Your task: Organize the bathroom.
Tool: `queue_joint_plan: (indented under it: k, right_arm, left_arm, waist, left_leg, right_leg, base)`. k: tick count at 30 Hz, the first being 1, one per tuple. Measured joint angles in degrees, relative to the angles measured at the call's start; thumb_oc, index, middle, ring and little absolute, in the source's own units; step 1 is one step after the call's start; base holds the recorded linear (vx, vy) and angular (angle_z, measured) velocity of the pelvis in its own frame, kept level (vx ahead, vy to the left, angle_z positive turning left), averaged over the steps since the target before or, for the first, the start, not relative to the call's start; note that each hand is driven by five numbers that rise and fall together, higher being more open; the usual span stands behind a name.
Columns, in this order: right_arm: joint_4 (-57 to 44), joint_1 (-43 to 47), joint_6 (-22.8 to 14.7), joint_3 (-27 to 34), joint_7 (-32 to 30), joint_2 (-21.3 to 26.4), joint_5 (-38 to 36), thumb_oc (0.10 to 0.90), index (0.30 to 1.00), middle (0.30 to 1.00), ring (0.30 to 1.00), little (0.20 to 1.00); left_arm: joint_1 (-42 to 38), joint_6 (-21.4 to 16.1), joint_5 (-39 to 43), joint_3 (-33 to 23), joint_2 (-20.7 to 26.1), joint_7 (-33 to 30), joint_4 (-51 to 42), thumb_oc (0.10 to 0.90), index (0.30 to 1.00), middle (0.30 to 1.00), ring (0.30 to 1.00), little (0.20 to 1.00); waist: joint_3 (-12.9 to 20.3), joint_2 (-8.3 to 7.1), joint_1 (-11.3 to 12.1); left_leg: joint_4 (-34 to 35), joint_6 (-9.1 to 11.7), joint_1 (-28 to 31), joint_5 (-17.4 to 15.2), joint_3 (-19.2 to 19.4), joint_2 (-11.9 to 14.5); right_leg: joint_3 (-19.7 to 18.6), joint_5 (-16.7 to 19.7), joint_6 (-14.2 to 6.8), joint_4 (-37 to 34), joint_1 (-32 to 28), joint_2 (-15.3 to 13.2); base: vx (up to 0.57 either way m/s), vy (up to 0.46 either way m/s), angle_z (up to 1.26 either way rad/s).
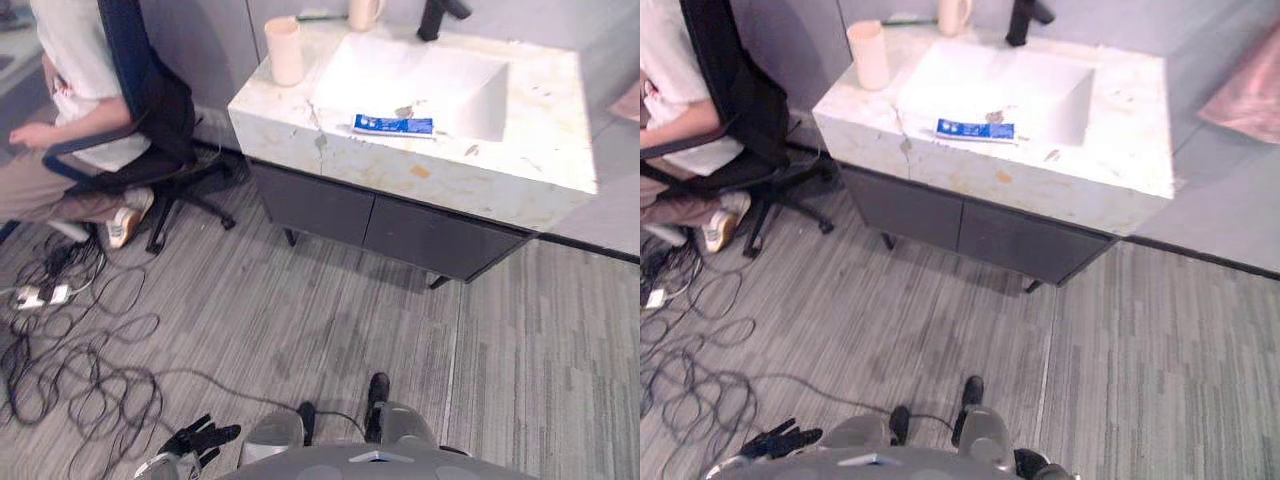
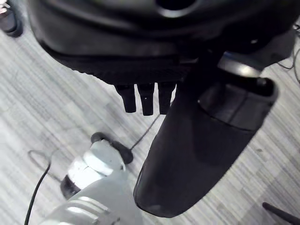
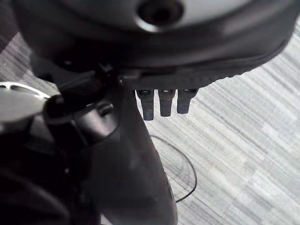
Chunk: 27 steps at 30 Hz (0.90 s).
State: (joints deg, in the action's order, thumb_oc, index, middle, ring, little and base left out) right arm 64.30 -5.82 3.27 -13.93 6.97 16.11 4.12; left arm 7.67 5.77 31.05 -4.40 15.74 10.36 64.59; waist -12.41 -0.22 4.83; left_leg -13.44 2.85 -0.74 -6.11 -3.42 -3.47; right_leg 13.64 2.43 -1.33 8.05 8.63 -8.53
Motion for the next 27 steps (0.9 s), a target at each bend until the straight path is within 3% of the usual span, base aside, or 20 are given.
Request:
queue_joint_plan:
  k: [2, 4, 6, 7, 8, 9, 10, 11, 12, 13, 14, 15, 17, 19, 20, 21, 22, 23, 27]
  right_arm:
    - [-1.82, 0.15, -0.34, 1.07, -0.24, 1.75, -0.01, 0.8, 0.9, 0.9, 0.9, 0.9]
    - [-1.99, 0.21, -0.37, 2.18, -0.24, 1.92, 0.0, 0.8, 0.9, 0.9, 0.9, 0.9]
    - [-1.95, 0.54, -0.53, 2.2, -0.16, 2.08, 0.01, 0.8, 0.9, 0.9, 0.9, 0.9]
    - [-1.82, 0.67, -0.79, 2.17, -0.1, 2.13, 0.0, 0.8, 0.9, 0.9, 0.9, 0.9]
    - [-1.69, 0.69, -1.4, 2.17, -0.02, 2.11, -0.02, 0.8, 0.9, 0.9, 0.9, 0.9]
    - [-1.12, 1.51, -1.29, 1.93, -0.07, 1.63, 0.01, 0.8, 0.9, 0.9, 0.9, 0.9]
    - [-1.12, 1.51, -1.29, 1.93, -0.07, 1.63, 0.01, 0.8, 0.9, 0.9, 0.9, 0.9]
    - [-1.0, 1.77, -0.95, 1.43, -0.18, 1.0, 0.06, 0.8, 0.9, 0.9, 0.9, 0.9]
    - [-1.01, 1.78, -0.98, 1.32, -0.13, 1.09, 0.02, 0.8, 0.9, 0.9, 0.9, 0.9]
    - [-0.91, 1.74, -1.09, 1.48, -0.32, 1.33, -0.02, 0.8, 0.9, 0.9, 0.9, 0.9]
    - [-0.91, 1.74, -1.09, 1.48, -0.32, 1.33, -0.02, 0.8, 0.9, 0.9, 0.9, 0.9]
    - [-0.73, 1.45, -1.28, 1.32, -0.41, 1.48, -0.01, 0.8, 0.9, 0.9, 0.9, 0.9]
    - [1.26, 2.13, -2.45, 1.51, -1.26, 2.24, 0.02, 0.8, 0.9, 0.9, 0.9, 0.9]
    - [1.38, 2.45, -2.86, 1.33, -1.6, 2.54, 0.05, 0.8, 0.9, 0.9, 0.9, 0.9]
    - [1.35, 2.12, -2.9, 0.77, -2.01, 2.76, 0.03, 0.8, 0.9, 0.9, 0.9, 0.9]
    - [1.22, 1.3, -3.07, 0.55, -2.27, 3.21, 0.03, 0.8, 0.9, 0.9, 0.9, 0.9]
    - [1.12, 0.94, -3.11, 0.36, -2.48, 3.5, 0.04, 0.8, 0.9, 0.9, 0.9, 0.9]
    - [0.8, 0.99, -3.18, 0.41, -2.56, 3.8, 0.05, 0.8, 0.9, 0.9, 0.9, 0.9]
    - [1.07, 0.92, -3.64, 1.36, -2.97, 2.15, 0.19, 0.8, 0.9, 0.9, 0.9, 0.9]
  left_arm:
    - [1.83, 0.48, 0.13, -0.93, -2.03, 0.34, 0.82, 0.8, 0.9, 0.9, 0.9, 0.9]
    - [1.77, 0.3, 0.02, -2.3, -2.04, 0.24, 1.48, 0.8, 0.9, 0.9, 0.9, 0.9]
    - [1.51, -0.53, 0.02, -3.49, -2.11, 0.34, 2.66, 0.8, 0.9, 0.9, 0.9, 0.9]
    - [1.6, -0.71, 0.0, -3.49, -2.22, 0.36, 2.97, 0.8, 0.9, 0.9, 0.9, 0.9]
    - [1.65, -0.97, 0.0, -3.51, -2.2, 0.5, 2.82, 0.8, 0.9, 0.9, 0.9, 0.9]
    - [1.83, -0.99, 0.01, -3.44, -2.02, 0.64, 2.28, 0.8, 0.9, 0.9, 0.9, 0.9]
    - [1.83, -0.99, 0.01, -3.44, -2.02, 0.64, 2.28, 0.8, 0.9, 0.9, 0.9, 0.9]
    - [1.94, -0.6, -0.05, -3.4, -1.62, 0.63, 2.6, 0.8, 0.9, 0.9, 0.9, 0.9]
    - [1.98, -0.52, -0.07, -3.36, -1.56, 0.73, 2.6, 0.8, 0.9, 0.9, 0.9, 0.9]
    - [2.62, -0.43, -0.25, -3.13, -1.59, 1.15, 2.43, 0.8, 0.9, 0.9, 0.9, 0.9]
    - [2.62, -0.43, -0.25, -3.13, -1.59, 1.15, 2.43, 0.8, 0.9, 0.9, 0.9, 0.9]
    - [2.35, -0.59, -0.32, -2.64, -1.55, 1.42, 2.16, 0.8, 0.9, 0.9, 0.9, 0.9]
    - [1.77, -0.75, -2.47, -0.76, -1.81, 1.3, 2.54, 0.8, 0.9, 0.9, 0.9, 0.9]
    - [0.75, -0.76, -2.46, -0.59, -2.03, 1.45, 2.45, 0.8, 0.9, 0.9, 0.9, 0.9]
    - [0.91, -0.67, -2.46, -0.03, -1.99, 1.21, 2.44, 0.8, 0.9, 0.9, 0.9, 0.9]
    - [0.77, -0.63, -2.46, 0.54, -1.99, 1.06, 2.25, 0.8, 0.9, 0.9, 0.9, 0.9]
    - [0.67, -0.5, -2.46, 1.23, -1.82, 1.0, 1.86, 0.8, 0.9, 0.9, 0.9, 0.9]
    - [-0.18, -0.51, -2.44, 1.53, -1.64, 0.58, 1.64, 0.8, 0.9, 0.9, 0.9, 0.9]
    - [-1.6, -0.72, -2.01, 1.41, 1.45, -0.34, -1.56, 0.8, 0.9, 0.9, 0.9, 0.9]
  waist:
    - [0.08, -0.07, -0.36]
    - [0.37, -0.61, -0.41]
    - [0.99, -1.2, -0.29]
    - [1.06, -1.4, 0.31]
    - [0.91, -1.72, 0.14]
    - [0.3, -2.43, 0.73]
    - [0.3, -2.43, 0.73]
    - [0.21, -2.97, 1.01]
    - [0.22, -2.96, 0.91]
    - [0.72, -1.58, 0.71]
    - [0.72, -1.58, 0.71]
    - [1.28, -0.79, 0.28]
    - [1.77, 0.71, 0.02]
    - [1.65, 1.92, -0.16]
    - [1.55, 1.55, -0.5]
    - [2.37, 2.43, -0.71]
    - [3.17, 3.2, -1.01]
    - [3.57, 3.33, -1.26]
    - [3.63, 1.26, -1.54]
  left_leg:
    - [-2.88, 0.66, -0.04, 1.67, -0.13, 0.52]
    - [-6.26, 2.18, -1.45, 2.65, -0.18, 0.89]
    - [-16.86, 3.72, -7.45, 4.38, -0.04, 1.26]
    - [-22.49, 3.83, -10.71, 7.21, -0.37, 1.25]
    - [-29.67, 4.1, -15.21, 12.2, -0.51, 1.06]
    - [-36.14, 1.89, -19.93, 12.9, 0.89, 2.26]
    - [-36.14, 1.89, -19.93, 12.9, 0.89, 2.26]
    - [-30.03, 0.78, -20.39, 10.01, 2.9, 4.89]
    - [-20.04, 0.2, -19.29, 9.7, 3.88, 7.49]
    - [-1.72, 2.07, -16.41, 10.97, 4.69, 11.39]
    - [-1.72, 2.07, -16.41, 10.97, 4.69, 11.39]
    - [9.83, 3.44, -14.02, 11.93, 4.12, 12.39]
    - [18.13, 4.06, -12.46, 12.35, 1.3, 10.63]
    - [11.5, 3.11, -12.26, 12.12, 3.4, 7.04]
    - [10.84, 1.26, -10.29, 12.43, 3.47, 4.76]
    - [10.53, 0.13, -8.03, 13.03, 1.96, 3.43]
    - [10.91, -1.72, -6.55, 11.35, 1.45, 2.77]
    - [11.07, -2.84, -6.32, 12.43, 2.17, 1.78]
    - [12.83, -5.61, -4.24, 10.79, 3.64, -1.18]
  right_leg:
    - [0.0, -3.51, 0.76, 1.0, -1.14, 0.8]
    - [0.21, -4.22, 1.27, 0.69, -1.6, 1.24]
    - [0.44, -5.22, 3.25, 0.79, -1.75, 1.77]
    - [-0.08, -5.92, 4.84, 1.34, -2.06, 2.51]
    - [-0.49, -6.45, 5.56, 1.63, -1.98, 2.8]
    - [-1.4, -7.1, 5.09, 1.17, -3.03, 3.18]
    - [-1.4, -7.1, 5.09, 1.17, -3.03, 3.18]
    - [-1.34, -6.94, 4.6, -0.62, -4.96, 3.94]
    - [-0.97, -6.66, 4.16, -1.81, -6.27, 5.04]
    - [-0.82, -7.03, 3.13, -3.43, -8.83, 7.62]
    - [-0.82, -7.03, 3.13, -3.43, -8.83, 7.62]
    - [-1.51, -7.22, 3.1, -4.21, -10.36, 8.84]
    - [-2.06, -7.3, 3.06, -5.32, -12.29, 9.72]
    - [-3.13, -8.11, 2.12, -5.46, -14.19, 8.74]
    - [-3.17, -8.77, 1.46, -5.22, -15.63, 7.83]
    - [-3.96, -9.95, 0.6, -4.4, -16.05, 7.54]
    - [-4.6, -11.22, 0.3, -3.66, -15.9, 7.12]
    - [-4.53, -12.33, -0.53, -0.88, -14.99, 5.93]
    - [-5.11, -14.56, -1.99, 4.83, -11.82, 0.63]
  base:
    - [0.22, -0.091, -0.01]
    - [0.12, -0.093, 0.05]
    - [0.16, -0.081, 0.0]
    - [0.26, -0.029, 0.01]
    - [0.26, 0.076, -0.19]
    - [0.2, 0.085, -0.13]
    - [0.18, 0.113, -0.34]
    - [0.25, 0.216, -0.17]
    - [0.45, 0.375, -0.29]
    - [0.37, 0.316, -0.14]
    - [0.26, 0.208, -0.16]
    - [0.12, 0.102, -0.01]
    - [0.27, 0.227, -0.25]
    - [0.3, 0.244, -0.44]
    - [0.22, 0.193, -0.34]
    - [0.18, 0.169, -0.26]
    - [0.08, 0.074, -0.18]
    - [0.16, 0.137, -0.18]
    - [0.15, 0.136, -0.18]
